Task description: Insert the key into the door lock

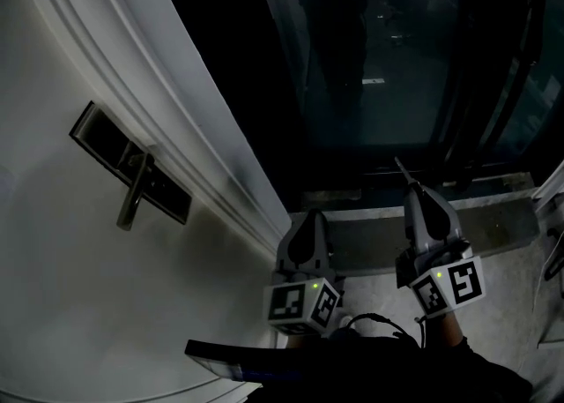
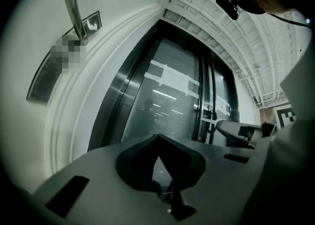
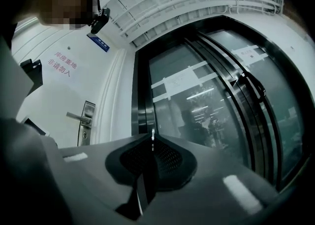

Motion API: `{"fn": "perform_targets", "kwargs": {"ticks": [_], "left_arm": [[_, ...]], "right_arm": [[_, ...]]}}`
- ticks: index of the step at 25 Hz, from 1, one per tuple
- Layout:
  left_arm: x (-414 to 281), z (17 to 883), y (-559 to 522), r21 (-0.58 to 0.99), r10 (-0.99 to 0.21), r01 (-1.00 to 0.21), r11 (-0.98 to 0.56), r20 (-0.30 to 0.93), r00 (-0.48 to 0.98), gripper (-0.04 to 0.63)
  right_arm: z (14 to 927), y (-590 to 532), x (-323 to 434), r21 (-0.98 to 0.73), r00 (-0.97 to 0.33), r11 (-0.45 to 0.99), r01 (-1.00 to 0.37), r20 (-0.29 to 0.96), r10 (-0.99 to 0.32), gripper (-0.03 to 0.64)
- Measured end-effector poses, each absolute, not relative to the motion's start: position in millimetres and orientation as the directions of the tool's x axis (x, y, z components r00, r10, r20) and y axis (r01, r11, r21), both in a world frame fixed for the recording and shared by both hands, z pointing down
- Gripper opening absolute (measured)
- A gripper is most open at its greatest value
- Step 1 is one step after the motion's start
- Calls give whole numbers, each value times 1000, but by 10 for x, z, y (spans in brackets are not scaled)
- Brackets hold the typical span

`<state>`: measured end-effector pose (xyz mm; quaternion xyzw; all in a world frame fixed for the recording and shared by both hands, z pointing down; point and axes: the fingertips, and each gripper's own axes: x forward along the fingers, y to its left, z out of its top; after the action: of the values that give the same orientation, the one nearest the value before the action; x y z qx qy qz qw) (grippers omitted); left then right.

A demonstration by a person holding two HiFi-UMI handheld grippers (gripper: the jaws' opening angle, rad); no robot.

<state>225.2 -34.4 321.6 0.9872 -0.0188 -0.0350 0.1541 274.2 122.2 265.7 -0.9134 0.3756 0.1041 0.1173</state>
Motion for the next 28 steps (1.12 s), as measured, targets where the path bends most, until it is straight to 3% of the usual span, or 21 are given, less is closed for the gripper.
{"fn": "perform_targets", "kwargs": {"ticks": [11, 23, 28], "left_arm": [[1833, 3282, -1234, 314, -302, -274, -909, -42, 952, 0], [1127, 3176, -2094, 329, -715, -658, -678, -86, 694, 0], [850, 3201, -2200, 342, -818, -756, -559, -77, 570, 0]], "right_arm": [[2682, 136, 2689, -141, 501, -481, -865, -271, -822, 12], [2480, -1250, 2501, -100, 39, -10, -995, -291, -956, 12], [2489, -1604, 2321, -89, -124, 154, -984, -279, -952, 11]]}}
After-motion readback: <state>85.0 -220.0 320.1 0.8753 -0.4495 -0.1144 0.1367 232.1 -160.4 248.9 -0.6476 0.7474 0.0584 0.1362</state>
